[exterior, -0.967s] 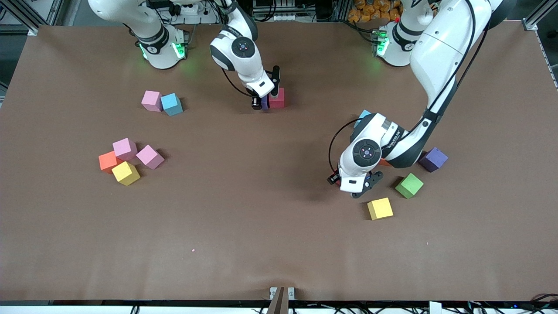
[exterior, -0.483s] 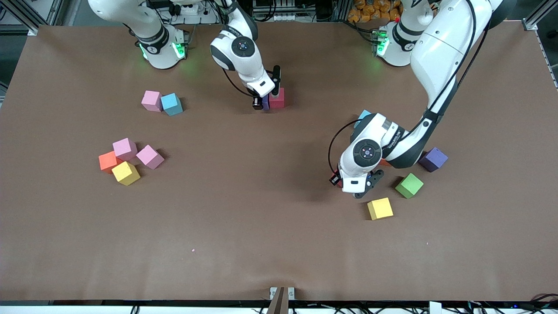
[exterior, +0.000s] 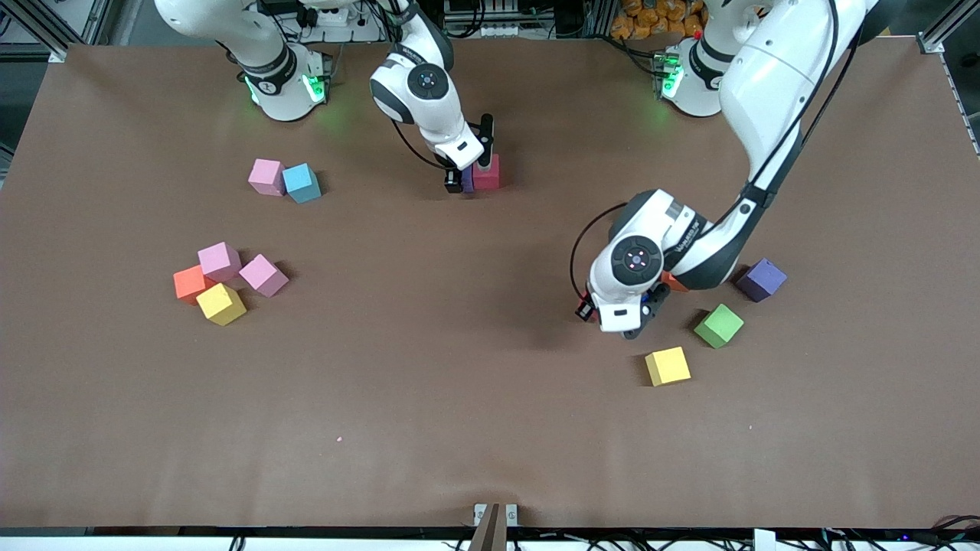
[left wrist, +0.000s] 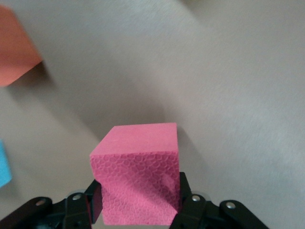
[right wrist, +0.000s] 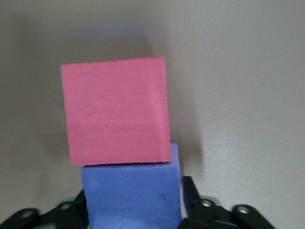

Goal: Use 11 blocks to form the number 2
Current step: 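Close the left gripper on the red cube and lift it, then carry the red cube toward the center while the right gripper reaches the pink cube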

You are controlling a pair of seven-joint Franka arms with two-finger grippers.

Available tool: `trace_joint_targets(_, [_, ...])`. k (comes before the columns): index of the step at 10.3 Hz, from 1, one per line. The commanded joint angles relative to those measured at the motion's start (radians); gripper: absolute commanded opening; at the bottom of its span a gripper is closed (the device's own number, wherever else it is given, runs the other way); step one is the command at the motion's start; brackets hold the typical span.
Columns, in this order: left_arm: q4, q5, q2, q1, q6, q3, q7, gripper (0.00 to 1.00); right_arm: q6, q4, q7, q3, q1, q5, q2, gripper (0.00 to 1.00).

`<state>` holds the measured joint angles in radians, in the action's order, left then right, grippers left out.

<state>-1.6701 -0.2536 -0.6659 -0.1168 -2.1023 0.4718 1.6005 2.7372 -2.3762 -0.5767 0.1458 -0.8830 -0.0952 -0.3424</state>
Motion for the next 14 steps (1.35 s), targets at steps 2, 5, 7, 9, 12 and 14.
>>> trace_joint_targets(2, [-0.054, 0.04, 0.078, 0.011, 0.039, 0.022, 0.179, 0.47, -0.005, 0.014, 0.009, 0.009, 0.012, 0.006, -0.001, 1.0])
trace_joint_targets(5, [-0.133, 0.095, 0.15, 0.008, 0.039, 0.028, 0.257, 0.47, -0.178, 0.015, 0.009, 0.018, 0.032, -0.003, 0.097, 1.0])
trace_joint_targets(7, [-0.184, 0.109, 0.186, 0.009, 0.039, 0.06, 0.347, 0.47, -0.298, 0.015, -0.006, 0.023, 0.061, -0.003, 0.16, 1.0])
trace_joint_targets(9, [-0.213, 0.109, 0.193, 0.011, 0.039, 0.096, 0.445, 0.47, -0.428, 0.015, -0.09, 0.02, 0.161, -0.003, 0.244, 1.0])
trace_joint_targets(12, [-0.256, 0.109, 0.192, 0.006, 0.016, 0.125, 0.562, 0.46, -0.456, 0.021, -0.115, 0.015, 0.435, -0.001, 0.324, 1.0])
trace_joint_targets(14, [-0.321, 0.109, 0.193, 0.006, -0.062, 0.166, 0.657, 0.46, -0.455, 0.043, -0.158, 0.009, 0.65, 0.005, 0.341, 1.0])
